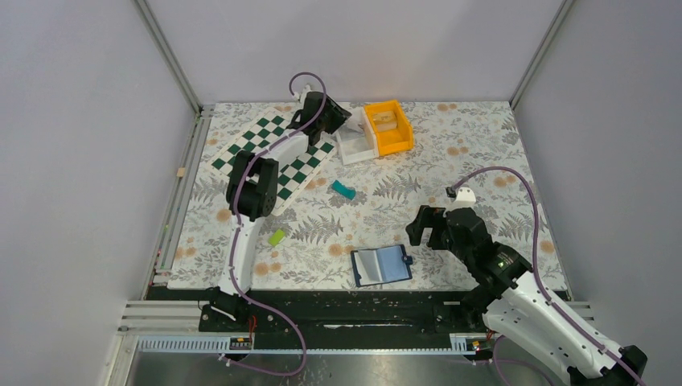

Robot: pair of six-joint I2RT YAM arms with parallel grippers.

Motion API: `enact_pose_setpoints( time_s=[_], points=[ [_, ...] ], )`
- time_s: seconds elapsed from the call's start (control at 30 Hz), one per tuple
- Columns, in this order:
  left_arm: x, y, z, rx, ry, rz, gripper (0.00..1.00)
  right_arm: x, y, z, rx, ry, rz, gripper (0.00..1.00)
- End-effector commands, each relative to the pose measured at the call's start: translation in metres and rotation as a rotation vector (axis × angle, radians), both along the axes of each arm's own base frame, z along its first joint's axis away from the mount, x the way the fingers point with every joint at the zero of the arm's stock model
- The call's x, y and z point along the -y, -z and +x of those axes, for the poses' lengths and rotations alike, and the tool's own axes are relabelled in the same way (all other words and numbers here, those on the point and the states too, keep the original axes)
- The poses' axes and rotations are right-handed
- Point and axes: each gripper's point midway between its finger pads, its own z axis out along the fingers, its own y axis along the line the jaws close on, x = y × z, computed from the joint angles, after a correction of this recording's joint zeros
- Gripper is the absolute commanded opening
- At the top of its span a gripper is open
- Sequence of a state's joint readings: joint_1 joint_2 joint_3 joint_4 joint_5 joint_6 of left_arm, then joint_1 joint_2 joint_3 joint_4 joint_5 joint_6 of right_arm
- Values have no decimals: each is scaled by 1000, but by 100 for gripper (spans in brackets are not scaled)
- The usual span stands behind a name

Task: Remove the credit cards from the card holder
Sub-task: Place the credit card in the storage box, then reset both arms

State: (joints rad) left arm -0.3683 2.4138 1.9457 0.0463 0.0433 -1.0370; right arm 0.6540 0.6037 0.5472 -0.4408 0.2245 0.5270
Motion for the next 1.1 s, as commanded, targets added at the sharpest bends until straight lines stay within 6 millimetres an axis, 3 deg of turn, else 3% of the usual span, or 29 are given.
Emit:
enact_pose_setpoints(
  time_s=[0.0,0.33,0.53,0.6,0.67,0.73,0.77,0.97,1.07],
  points=[
    [-14,-68,4,102,-29,21,41,4,-19,3,40,14,10,100],
    [-30,-108,-11,122,-29,83,43,-2,-14,-3,0,-24,10,99],
    [-30,-141,-51,116,89,136,47,-4,-9,-9,-51,-34,10,100],
    [-32,-148,-72,114,141,158,50,-3,-10,-11,-66,-26,15,100],
    [-32,-153,-99,121,213,170,61,1,-12,-12,-75,6,18,100],
    [-34,-165,-133,143,284,183,79,7,-16,-13,-76,43,18,100],
    [-37,-162,-149,134,316,197,96,10,-22,-13,-65,57,20,99],
    [-55,-151,-250,139,488,270,99,30,-57,-21,27,73,5,99],
    [-64,-157,-298,191,553,263,99,40,-81,-29,81,81,29,99]
  ],
)
